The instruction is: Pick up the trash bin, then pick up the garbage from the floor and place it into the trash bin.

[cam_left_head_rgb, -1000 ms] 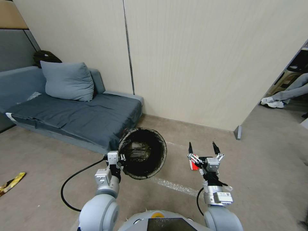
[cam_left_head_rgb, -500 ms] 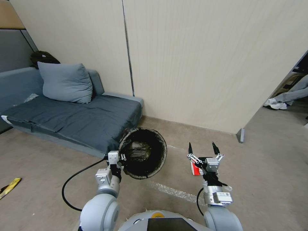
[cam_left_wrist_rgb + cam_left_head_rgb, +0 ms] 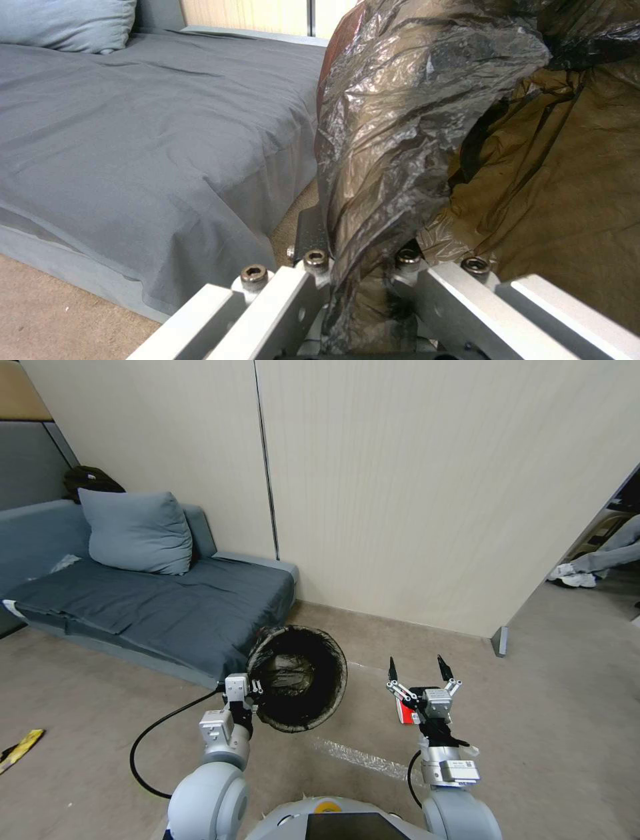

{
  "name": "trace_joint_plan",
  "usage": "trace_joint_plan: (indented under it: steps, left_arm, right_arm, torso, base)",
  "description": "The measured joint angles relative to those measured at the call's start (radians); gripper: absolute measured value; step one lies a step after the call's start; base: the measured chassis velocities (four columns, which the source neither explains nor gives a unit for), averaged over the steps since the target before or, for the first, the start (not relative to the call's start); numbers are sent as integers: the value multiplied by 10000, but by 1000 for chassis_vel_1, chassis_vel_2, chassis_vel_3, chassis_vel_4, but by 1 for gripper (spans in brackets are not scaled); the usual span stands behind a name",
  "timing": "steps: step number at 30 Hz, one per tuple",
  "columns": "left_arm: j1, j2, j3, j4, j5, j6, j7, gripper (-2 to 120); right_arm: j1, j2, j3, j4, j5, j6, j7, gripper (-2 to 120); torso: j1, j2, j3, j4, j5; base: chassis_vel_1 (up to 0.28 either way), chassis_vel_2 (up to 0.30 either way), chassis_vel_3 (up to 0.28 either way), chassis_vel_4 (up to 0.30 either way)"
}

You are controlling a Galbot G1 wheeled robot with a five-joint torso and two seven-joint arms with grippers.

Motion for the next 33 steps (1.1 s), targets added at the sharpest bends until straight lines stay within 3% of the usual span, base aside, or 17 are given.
trace_joint_plan:
  steps: [7,14,17,21,29,33]
  left_arm:
    - [-34,43,46,147,26,3,-10,1]
    - [-38,88,35,245,48,16,-22,1]
    - [-40,100,34,258,54,18,-25,1]
    - [-51,112,48,282,92,18,-26,1]
    - [-40,157,97,307,166,1,-21,1]
    - [-42,179,128,307,166,-13,-18,1]
  right_arm:
    - [311,-35,226,-193,405,-545,50,100]
    - [1649,-218,1192,-1034,2332,-2915,319,100]
    - [1909,-255,1378,-1198,2710,-3377,378,100]
    - [2111,-381,1480,-1503,2864,-3568,390,100]
    - [3274,-1480,2017,-3844,3291,-4069,421,100]
    - [3329,-1533,2031,-3959,3306,-4087,422,100]
  torso:
    - [0,0,0,-1,-1]
    - [0,0,0,0,0]
    - [0,-1,0,0,1]
    - [0,0,0,-3,-2]
    - [1,0,1,-1,3]
    - [0,0,0,0,0]
  base:
    - [0,0,0,0]
    - [0,0,0,0]
    - [0,0,0,0]
    - [0,0,0,0]
    - [0,0,0,0]
    - [0,0,0,0]
